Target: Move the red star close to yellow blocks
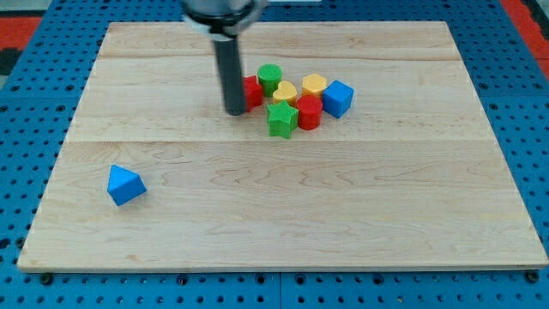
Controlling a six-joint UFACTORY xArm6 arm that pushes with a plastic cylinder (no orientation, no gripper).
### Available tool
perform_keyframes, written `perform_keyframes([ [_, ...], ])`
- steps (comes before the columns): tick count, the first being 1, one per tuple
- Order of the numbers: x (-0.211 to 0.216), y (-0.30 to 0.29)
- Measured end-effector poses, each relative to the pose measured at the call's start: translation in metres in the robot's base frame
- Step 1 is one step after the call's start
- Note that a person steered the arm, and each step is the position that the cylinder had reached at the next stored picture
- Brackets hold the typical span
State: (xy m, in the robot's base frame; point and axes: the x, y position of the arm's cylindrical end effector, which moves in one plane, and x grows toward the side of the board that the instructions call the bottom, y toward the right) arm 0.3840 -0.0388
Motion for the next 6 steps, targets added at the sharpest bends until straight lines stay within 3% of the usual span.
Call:
perform_keyframes([
  [1,-0.023,0.005],
  [2,-0.025,-0.041],
  [3,-0.055,-0.037],
  [4,-0.069,0.016],
  [6,-0.138,0.062],
])
